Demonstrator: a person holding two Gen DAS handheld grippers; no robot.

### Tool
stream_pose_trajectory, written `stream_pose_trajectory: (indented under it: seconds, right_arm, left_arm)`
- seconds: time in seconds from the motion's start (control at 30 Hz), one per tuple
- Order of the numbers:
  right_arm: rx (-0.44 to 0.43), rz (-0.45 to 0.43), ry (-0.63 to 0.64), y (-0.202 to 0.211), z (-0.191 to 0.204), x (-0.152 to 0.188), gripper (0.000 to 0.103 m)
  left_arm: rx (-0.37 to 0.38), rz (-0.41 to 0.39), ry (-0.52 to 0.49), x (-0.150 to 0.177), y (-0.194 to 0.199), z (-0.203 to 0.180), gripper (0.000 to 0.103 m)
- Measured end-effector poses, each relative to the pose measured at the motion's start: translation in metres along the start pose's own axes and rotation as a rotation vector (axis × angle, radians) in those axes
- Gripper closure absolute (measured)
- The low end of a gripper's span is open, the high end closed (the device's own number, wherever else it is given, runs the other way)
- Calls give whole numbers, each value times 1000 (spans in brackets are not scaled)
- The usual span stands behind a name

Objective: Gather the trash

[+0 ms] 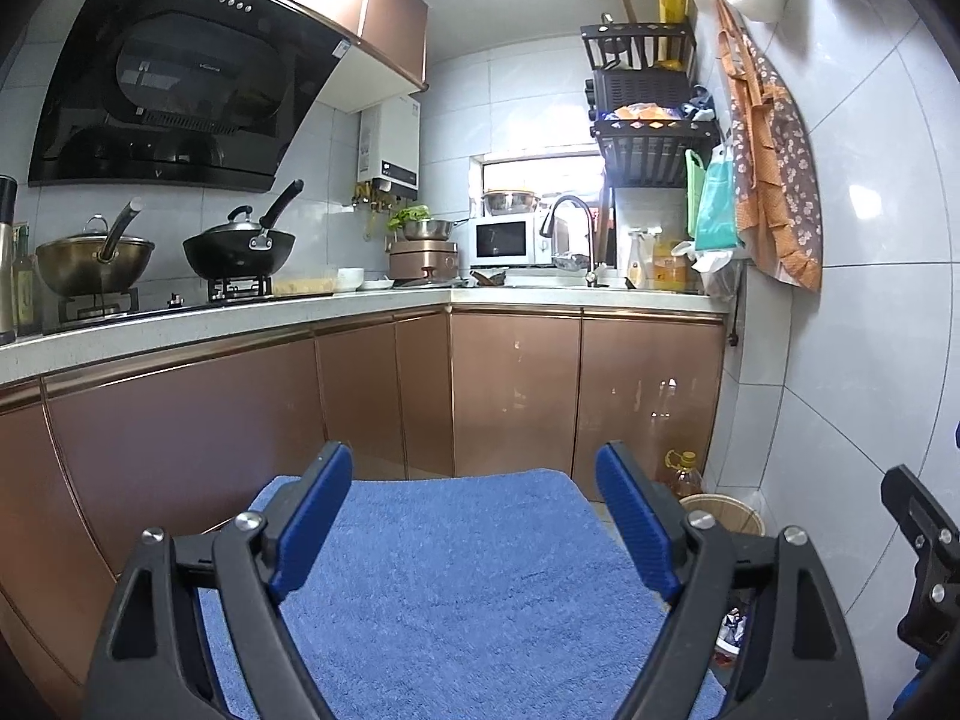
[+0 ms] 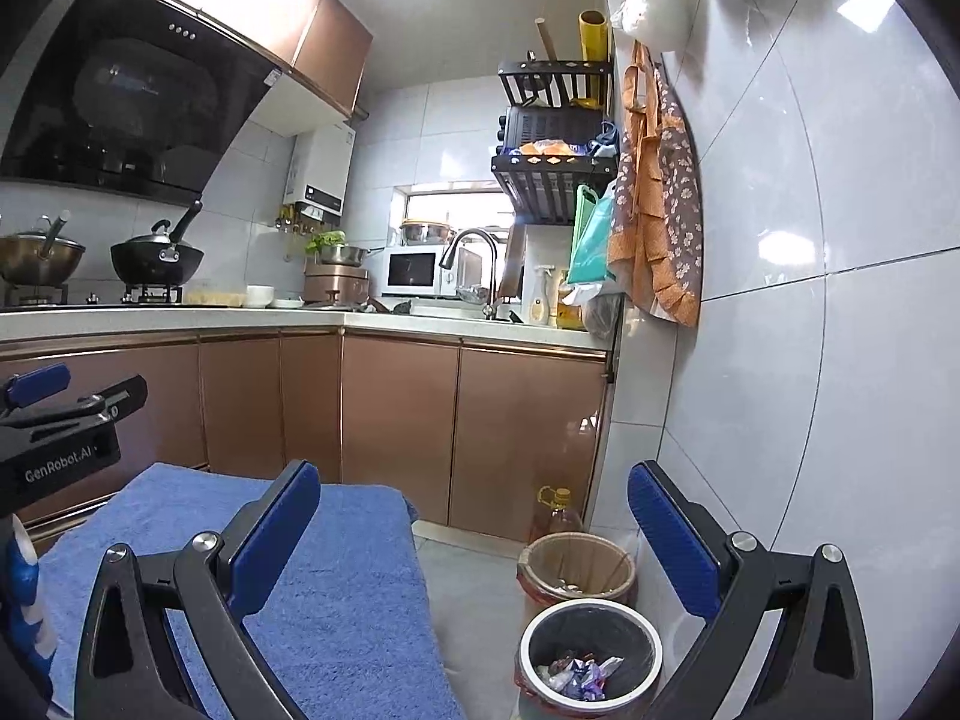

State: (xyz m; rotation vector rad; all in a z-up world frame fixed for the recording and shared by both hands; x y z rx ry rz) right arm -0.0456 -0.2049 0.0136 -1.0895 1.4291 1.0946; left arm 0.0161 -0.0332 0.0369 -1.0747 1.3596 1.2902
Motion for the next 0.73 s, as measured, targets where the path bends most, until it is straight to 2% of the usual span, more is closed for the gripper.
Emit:
stream_pose_trajectory:
  seconds: [0.73]
  right_arm:
    - [2,-5,-14,6,-3,0,0]
  left_arm:
    - [17,8,-4,1,5,-6,20]
Point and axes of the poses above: each gripper's, at about its wrist camera, not at the fingertips, and y roughly against the way its jaws point, z to its left, x to its underside, the point moved 3 cm from there along -y, roughly the way its jaws point
